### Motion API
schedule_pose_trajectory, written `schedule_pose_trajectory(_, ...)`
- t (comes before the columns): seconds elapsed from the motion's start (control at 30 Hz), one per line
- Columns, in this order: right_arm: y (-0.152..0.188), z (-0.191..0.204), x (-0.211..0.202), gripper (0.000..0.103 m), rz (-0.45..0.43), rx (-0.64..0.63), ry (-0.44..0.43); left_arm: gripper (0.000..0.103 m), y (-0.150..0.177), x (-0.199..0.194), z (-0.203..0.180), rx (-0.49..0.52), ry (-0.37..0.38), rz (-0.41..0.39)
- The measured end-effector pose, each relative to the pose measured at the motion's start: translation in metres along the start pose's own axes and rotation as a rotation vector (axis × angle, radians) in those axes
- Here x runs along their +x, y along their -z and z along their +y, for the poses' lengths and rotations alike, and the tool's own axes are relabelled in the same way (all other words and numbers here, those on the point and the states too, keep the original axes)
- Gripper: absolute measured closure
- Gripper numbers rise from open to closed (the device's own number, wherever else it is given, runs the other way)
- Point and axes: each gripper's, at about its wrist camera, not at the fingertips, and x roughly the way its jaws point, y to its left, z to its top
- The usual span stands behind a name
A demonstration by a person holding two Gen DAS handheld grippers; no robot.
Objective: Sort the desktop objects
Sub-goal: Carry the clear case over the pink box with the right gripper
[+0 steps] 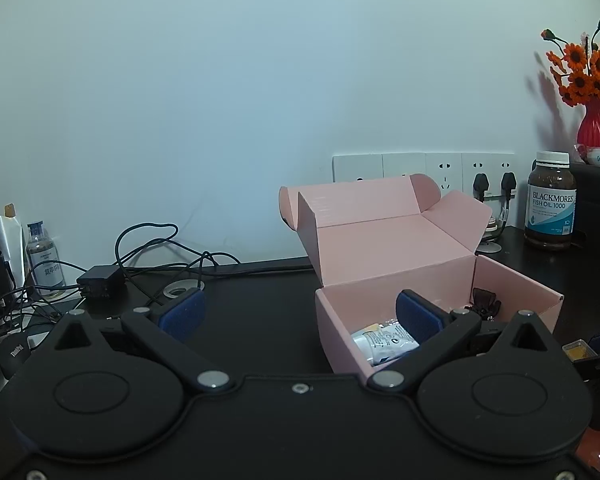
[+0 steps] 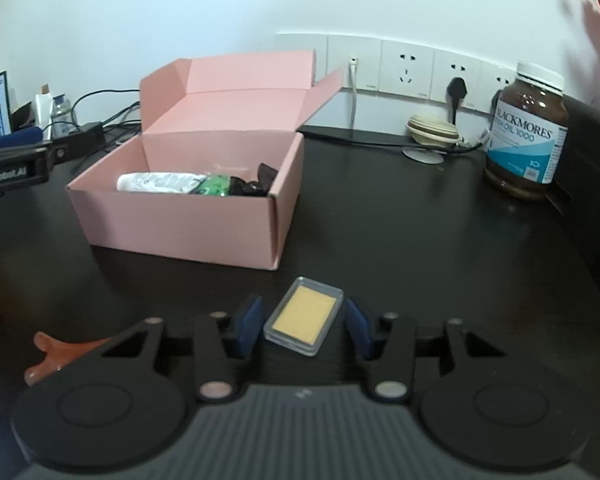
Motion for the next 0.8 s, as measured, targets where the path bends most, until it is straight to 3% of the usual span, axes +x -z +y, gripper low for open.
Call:
schedule_pose_trajectory(0.13, 0.001, 0.004, -0.003, 0.071, 0.000, -0.022, -0.004, 0.000, 0.000, 0.000, 0.000, 0.003, -0.005, -0.003)
schedule_pose_trajectory(0.47, 0.005, -0.004, -0.018, 0.072, -0.069, 0.044, 0.005, 0.000, 0.000, 0.004, 0.004, -0.017, -0.017, 0.023)
schedule_pose_trajectory(0.8, -0.031, -0.005, -0.046, 0.072, -0.173, 0.056, -0.013, 0.000, -0.001, 0.013, 0.017, -0.097, -0.040, 0.079)
